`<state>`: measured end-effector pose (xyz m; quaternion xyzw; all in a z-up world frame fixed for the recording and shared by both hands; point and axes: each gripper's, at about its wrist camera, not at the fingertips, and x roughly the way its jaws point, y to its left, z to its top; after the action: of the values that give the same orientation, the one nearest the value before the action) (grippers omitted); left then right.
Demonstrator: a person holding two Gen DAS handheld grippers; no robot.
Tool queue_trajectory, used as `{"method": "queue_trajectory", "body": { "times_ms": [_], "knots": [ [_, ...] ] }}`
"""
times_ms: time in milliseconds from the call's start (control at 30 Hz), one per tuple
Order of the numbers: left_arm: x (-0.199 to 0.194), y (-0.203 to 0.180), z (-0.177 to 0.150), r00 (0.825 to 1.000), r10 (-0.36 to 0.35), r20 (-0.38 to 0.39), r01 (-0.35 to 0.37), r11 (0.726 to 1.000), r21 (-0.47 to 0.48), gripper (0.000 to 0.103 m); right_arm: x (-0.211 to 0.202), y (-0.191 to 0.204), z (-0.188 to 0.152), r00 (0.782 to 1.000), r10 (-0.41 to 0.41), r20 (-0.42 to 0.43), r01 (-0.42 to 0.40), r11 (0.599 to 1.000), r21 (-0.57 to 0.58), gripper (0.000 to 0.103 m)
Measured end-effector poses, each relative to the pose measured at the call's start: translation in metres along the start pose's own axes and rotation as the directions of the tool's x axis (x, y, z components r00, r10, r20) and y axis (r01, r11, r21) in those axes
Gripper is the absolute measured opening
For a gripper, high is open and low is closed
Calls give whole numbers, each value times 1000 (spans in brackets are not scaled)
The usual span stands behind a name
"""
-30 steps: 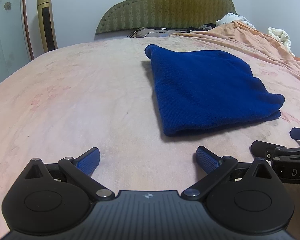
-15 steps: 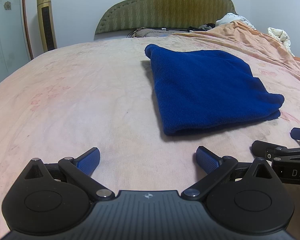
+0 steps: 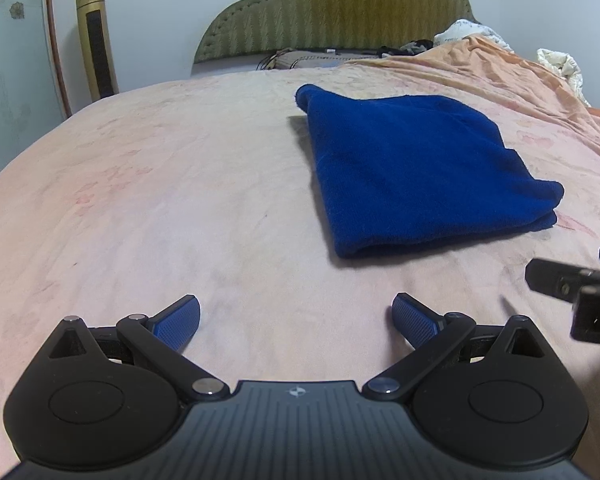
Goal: Fold small clothes
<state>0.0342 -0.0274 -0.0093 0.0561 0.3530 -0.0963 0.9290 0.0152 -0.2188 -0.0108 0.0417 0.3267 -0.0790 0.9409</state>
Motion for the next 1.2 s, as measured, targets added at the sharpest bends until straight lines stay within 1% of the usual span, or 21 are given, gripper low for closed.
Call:
{"method": "queue_trajectory", "body": {
  "times_ms": [200,433,667,1200],
  "knots": [
    [-6,2,0,1000,13,-26,-13,1000,-8,103,-9,4,6,1000,13,6,-13,1000,-3,103],
    [-10,0,0,1000,12,-28,-12,1000,7,103,-14,9,5,1000,21,6,-21,1000,-15,103],
    [-13,3,1,1000,13,-29,-13,1000,-9,103,-17,12,5,1000,23,11,-22,1000,-21,103],
    [-17,5,0,999,13,-30,-14,1000,-9,103,-21,19,5,999,40,9,-40,999,-27,103]
  ]
}}
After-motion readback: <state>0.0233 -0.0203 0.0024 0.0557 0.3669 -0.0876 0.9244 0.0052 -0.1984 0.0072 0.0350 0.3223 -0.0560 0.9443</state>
